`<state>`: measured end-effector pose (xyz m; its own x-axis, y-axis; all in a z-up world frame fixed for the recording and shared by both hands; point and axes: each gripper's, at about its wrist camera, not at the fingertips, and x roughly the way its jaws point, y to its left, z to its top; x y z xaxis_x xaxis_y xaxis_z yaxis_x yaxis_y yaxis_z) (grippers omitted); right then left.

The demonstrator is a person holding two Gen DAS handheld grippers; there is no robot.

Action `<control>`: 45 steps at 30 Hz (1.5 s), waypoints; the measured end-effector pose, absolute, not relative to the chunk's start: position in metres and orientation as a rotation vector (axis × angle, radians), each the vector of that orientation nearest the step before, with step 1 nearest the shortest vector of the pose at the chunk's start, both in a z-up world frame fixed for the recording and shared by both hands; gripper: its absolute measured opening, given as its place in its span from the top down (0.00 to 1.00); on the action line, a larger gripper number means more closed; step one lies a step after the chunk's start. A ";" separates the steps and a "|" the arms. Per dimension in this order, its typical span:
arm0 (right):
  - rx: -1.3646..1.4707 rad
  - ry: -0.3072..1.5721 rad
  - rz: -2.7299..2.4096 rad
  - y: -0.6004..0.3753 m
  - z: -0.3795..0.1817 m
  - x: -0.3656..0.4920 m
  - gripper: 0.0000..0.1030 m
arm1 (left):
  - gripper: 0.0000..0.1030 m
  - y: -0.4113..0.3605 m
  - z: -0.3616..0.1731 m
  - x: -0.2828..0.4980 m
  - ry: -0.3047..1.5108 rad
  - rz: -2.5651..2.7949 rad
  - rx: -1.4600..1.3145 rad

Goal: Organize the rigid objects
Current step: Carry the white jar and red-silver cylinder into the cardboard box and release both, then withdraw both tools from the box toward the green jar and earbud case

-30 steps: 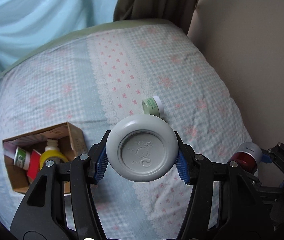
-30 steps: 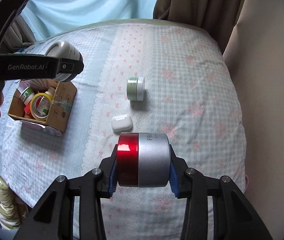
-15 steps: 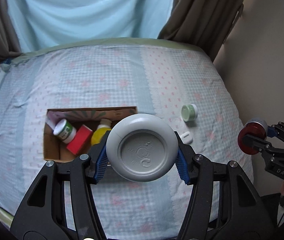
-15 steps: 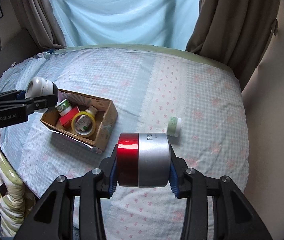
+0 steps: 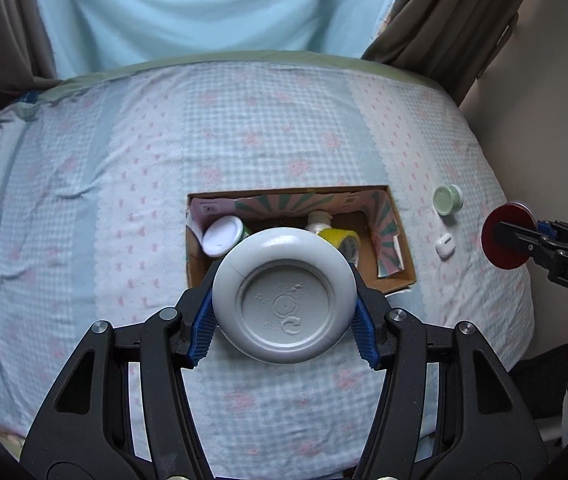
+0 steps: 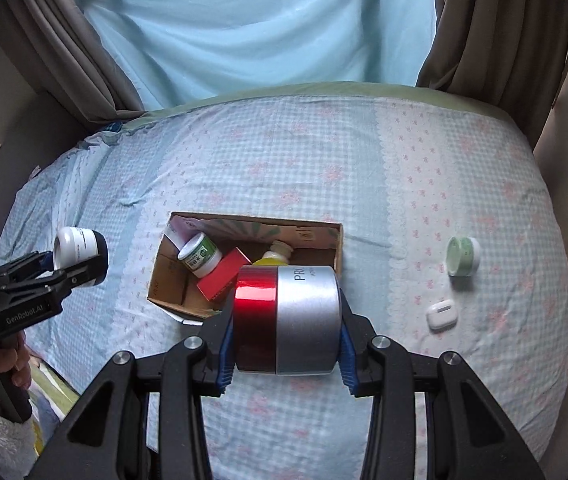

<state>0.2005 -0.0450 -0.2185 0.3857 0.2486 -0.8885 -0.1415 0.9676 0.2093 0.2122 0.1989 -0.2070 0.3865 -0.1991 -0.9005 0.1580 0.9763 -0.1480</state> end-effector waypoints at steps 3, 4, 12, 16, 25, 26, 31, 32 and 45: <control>0.154 1.182 0.221 -0.027 -0.238 0.212 0.63 | 0.48 0.210 -0.229 0.222 1.186 -0.254 -0.020; 0.162 1.194 0.211 -0.023 -0.245 0.216 0.63 | 0.48 0.212 -0.238 0.226 1.198 -0.261 -0.015; 0.158 1.298 0.127 -0.008 -0.308 0.242 0.63 | 0.48 0.220 -0.312 0.249 1.322 -0.296 0.000; 0.127 1.348 0.109 -0.006 -0.340 0.255 0.63 | 0.48 0.219 -0.340 0.261 1.355 -0.275 0.031; 0.053 1.439 0.083 0.001 -0.404 0.259 0.63 | 0.48 0.207 -0.396 0.274 1.429 -0.254 0.058; 0.050 1.452 0.087 0.002 -0.409 0.259 0.63 | 0.48 0.207 -0.399 0.274 1.435 -0.253 0.056; 0.004 1.477 0.095 0.007 -0.423 0.261 0.63 | 0.48 0.203 -0.410 0.278 1.454 -0.261 0.089; -0.003 1.481 0.092 0.007 -0.425 0.262 0.63 | 0.48 0.202 -0.412 0.278 1.459 -0.268 0.099; 0.105 1.401 0.081 -0.013 -0.412 0.259 0.00 | 0.00 0.196 -0.389 0.269 1.431 -0.273 0.055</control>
